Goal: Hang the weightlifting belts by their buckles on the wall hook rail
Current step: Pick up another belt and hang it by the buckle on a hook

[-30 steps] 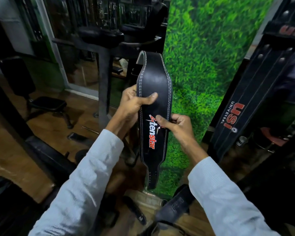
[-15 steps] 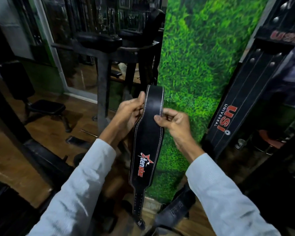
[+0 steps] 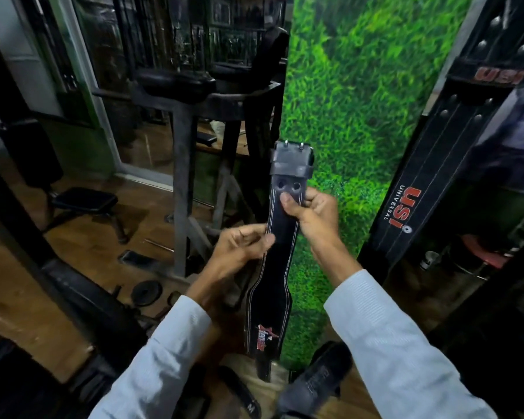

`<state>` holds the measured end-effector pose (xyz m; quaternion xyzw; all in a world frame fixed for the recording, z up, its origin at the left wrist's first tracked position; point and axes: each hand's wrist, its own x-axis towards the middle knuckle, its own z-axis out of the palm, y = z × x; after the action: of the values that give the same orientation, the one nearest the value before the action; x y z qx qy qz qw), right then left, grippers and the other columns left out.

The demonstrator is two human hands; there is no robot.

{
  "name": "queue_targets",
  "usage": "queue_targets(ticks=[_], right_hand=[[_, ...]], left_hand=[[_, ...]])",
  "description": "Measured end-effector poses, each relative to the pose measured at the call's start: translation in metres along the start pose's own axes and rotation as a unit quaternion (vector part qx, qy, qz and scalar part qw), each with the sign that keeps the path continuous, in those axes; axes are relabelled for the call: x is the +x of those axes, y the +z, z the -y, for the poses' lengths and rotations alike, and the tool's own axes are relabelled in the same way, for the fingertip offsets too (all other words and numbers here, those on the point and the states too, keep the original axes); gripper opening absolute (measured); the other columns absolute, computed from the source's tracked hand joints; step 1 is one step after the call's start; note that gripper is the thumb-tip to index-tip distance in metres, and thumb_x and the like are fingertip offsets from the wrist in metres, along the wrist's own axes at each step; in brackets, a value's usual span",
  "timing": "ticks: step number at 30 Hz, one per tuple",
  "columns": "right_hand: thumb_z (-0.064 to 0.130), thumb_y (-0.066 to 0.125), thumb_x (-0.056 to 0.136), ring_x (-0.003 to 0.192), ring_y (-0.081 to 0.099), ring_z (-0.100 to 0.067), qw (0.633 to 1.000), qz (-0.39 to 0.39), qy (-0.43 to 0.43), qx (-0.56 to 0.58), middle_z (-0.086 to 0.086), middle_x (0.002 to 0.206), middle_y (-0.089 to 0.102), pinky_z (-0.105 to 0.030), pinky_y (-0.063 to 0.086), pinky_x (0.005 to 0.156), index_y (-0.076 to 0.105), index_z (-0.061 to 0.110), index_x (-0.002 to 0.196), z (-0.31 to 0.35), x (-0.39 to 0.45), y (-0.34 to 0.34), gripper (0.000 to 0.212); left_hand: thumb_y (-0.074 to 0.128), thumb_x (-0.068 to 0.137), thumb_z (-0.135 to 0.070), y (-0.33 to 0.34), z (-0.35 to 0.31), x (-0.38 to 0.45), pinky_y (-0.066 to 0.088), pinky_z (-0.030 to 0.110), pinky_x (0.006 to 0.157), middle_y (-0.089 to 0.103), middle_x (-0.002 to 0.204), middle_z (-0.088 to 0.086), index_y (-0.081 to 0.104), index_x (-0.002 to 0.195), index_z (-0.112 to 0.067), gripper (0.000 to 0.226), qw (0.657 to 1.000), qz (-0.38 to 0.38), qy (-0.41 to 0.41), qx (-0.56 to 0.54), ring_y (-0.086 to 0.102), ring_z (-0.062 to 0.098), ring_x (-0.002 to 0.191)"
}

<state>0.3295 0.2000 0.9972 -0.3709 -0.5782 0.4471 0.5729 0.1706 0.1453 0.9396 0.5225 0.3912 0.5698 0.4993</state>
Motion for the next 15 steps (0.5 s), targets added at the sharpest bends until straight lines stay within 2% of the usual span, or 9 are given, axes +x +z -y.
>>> queue_targets(ticks=[2,4,6,8,10,13,15], right_hand=[[0.005,0.08,0.084,0.076,0.073,-0.012,0.999,0.012,-0.022,-0.037,0.0,0.085,0.08,-0.032,0.06,0.074,0.077,0.01,0.091,-0.009,-0.009,0.002,0.01],[-0.002,0.077,0.087,0.076,0.073,-0.004,0.997,0.036,-0.028,-0.055,0.002,0.087,0.079,-0.023,0.058,0.074,0.076,0.007,0.098,-0.018,-0.018,0.006,0.014],[-0.002,0.076,0.088,0.079,0.073,-0.001,0.996,0.048,-0.033,-0.066,-0.001,0.092,0.078,-0.021,0.057,0.075,0.076,0.004,0.103,-0.021,-0.024,0.008,0.017],[0.005,0.08,0.087,0.084,0.074,-0.004,0.995,0.059,-0.022,-0.078,0.0,0.094,0.08,-0.025,0.057,0.079,0.078,0.009,0.103,-0.017,-0.026,0.003,0.017],[0.013,0.082,0.085,0.088,0.074,-0.01,0.995,0.061,-0.007,-0.073,-0.001,0.097,0.081,-0.029,0.057,0.081,0.077,0.014,0.104,-0.007,-0.024,-0.011,0.019],[0.021,0.068,0.079,0.086,0.071,-0.005,0.999,0.03,0.0,-0.013,0.006,0.094,0.079,-0.025,0.055,0.075,0.074,0.017,0.104,0.015,-0.017,-0.029,0.026],[0.029,0.062,0.079,0.098,0.07,-0.005,1.0,0.02,0.0,-0.021,0.008,0.106,0.078,-0.034,0.054,0.088,0.074,0.018,0.111,0.029,-0.008,-0.033,0.036]], left_hand=[[0.072,0.087,-0.003,-0.002,-0.018,0.006,0.058,0.022,0.081,0.078,0.102,0.002,0.068,0.123,-0.004,0.036,0.997,-0.054,0.024,-0.04,0.07,0.008,0.088],[0.075,0.085,0.003,0.001,-0.041,0.015,0.057,0.019,0.079,0.079,0.096,-0.001,0.072,0.113,-0.009,0.03,0.992,-0.09,0.09,-0.004,0.07,0.004,0.083],[0.072,0.086,0.009,0.009,-0.055,0.023,0.057,0.018,0.073,0.078,0.08,-0.009,0.076,0.101,-0.009,0.024,0.984,-0.114,0.131,0.031,0.069,0.0,0.073],[0.072,0.085,0.01,0.015,-0.058,0.025,0.058,0.021,0.07,0.078,0.077,-0.009,0.075,0.105,-0.002,0.023,0.982,-0.122,0.143,0.039,0.069,0.003,0.072],[0.072,0.084,0.011,0.015,-0.052,0.023,0.059,0.022,0.071,0.079,0.083,-0.003,0.073,0.109,0.002,0.027,0.981,-0.119,0.151,0.037,0.069,0.008,0.076],[0.074,0.082,0.013,0.017,-0.044,0.021,0.057,0.022,0.075,0.077,0.093,0.012,0.074,0.109,0.008,0.027,0.977,-0.12,0.173,0.036,0.067,0.016,0.082],[0.074,0.082,0.012,0.02,-0.041,0.022,0.056,0.023,0.075,0.076,0.093,0.014,0.075,0.108,0.005,0.027,0.977,-0.115,0.176,0.032,0.065,0.021,0.083]])
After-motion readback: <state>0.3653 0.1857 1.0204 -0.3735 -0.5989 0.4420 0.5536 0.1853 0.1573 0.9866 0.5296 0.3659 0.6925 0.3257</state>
